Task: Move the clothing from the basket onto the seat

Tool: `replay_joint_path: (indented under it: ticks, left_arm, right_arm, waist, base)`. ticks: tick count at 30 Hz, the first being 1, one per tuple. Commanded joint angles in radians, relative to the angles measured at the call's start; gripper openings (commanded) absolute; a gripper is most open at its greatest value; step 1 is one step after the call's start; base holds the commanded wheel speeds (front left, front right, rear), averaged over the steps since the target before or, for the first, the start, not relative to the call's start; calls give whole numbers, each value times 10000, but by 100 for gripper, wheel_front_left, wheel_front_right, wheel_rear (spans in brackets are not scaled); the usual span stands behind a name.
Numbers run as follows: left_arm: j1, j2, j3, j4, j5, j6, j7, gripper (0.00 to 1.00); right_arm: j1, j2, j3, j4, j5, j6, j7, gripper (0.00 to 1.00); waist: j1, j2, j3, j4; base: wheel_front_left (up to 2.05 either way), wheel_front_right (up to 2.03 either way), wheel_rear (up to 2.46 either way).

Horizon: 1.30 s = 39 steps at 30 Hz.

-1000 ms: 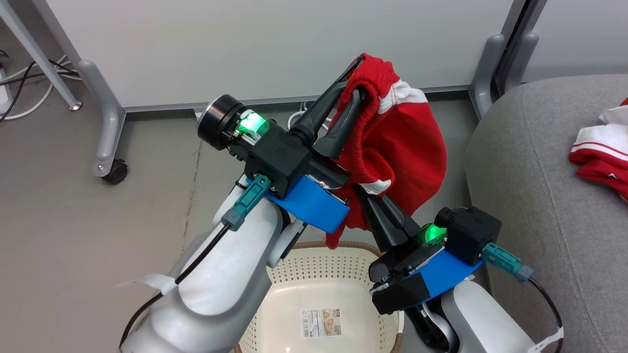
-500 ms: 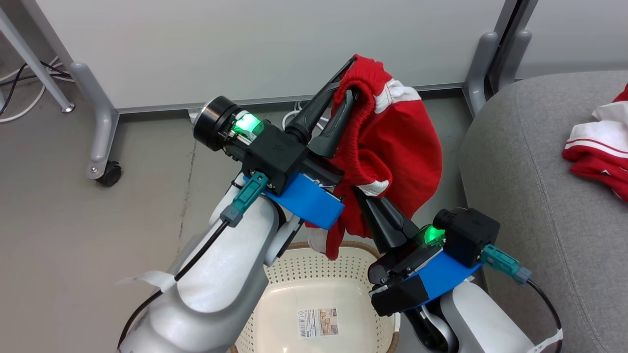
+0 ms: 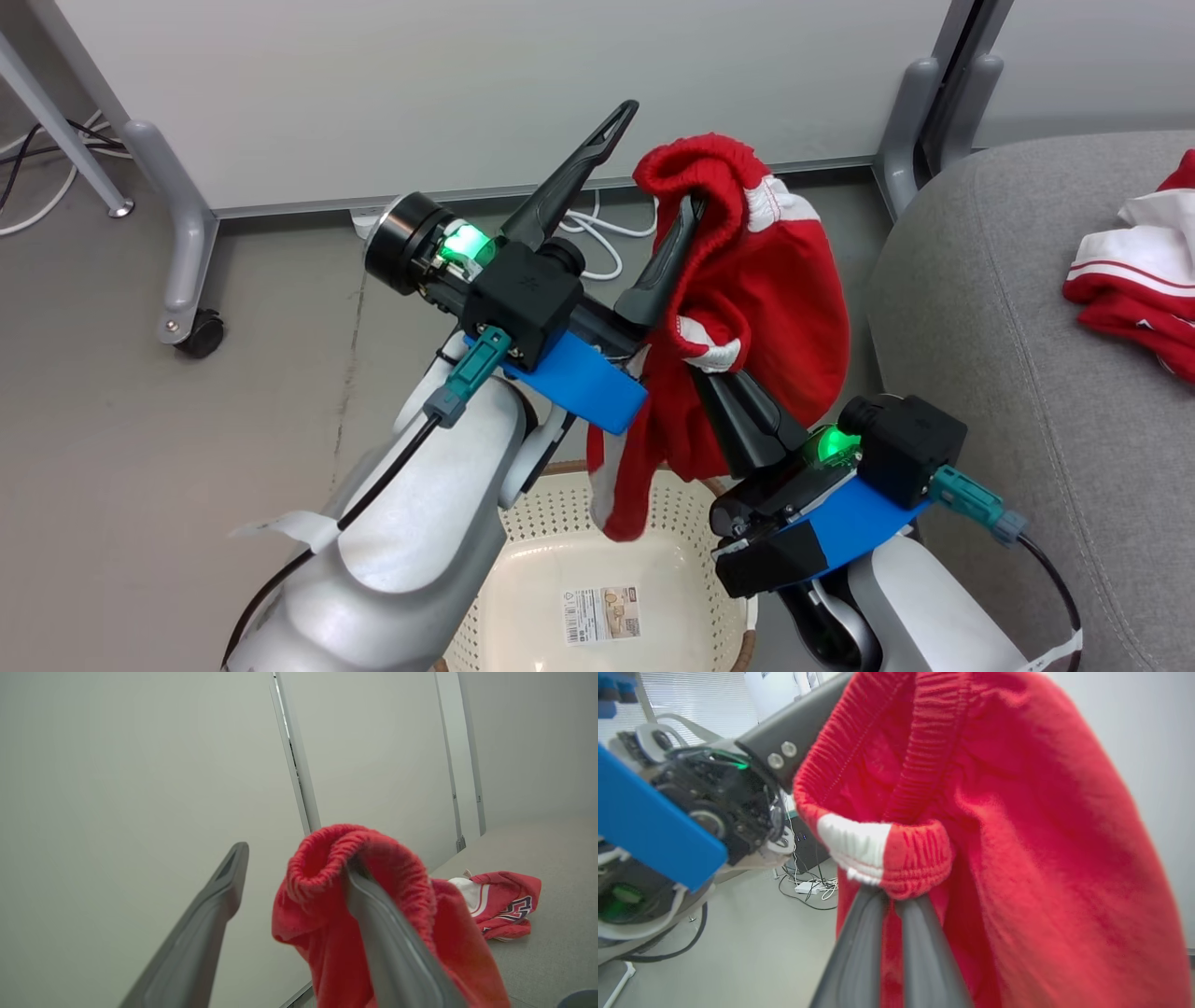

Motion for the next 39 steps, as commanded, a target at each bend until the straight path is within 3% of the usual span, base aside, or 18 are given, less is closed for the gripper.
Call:
replay_joint_path:
  ticks: [1,19,39]
  left_arm:
    - [96,27,52,105,63,37,-44,100]
    - [149,179,-75,398,159,-84,-44,100]
    - [-300,273,-888,752,286,-286,-36,100]
  right_arm:
    - [116,10,-60,-69,5,5,-3,0]
    - [127,9,-1048,-340,-333,5,-3,0]
    - [177,9,-2497,-897,-797,5,-4,0]
  waist:
    - [-1,0,1,-14]
    - [-1,0,486,-622]
    - [-1,0,1477,-2682]
  base:
    - [0,0,0]
    - [0,0,0]
    - [0,0,0]
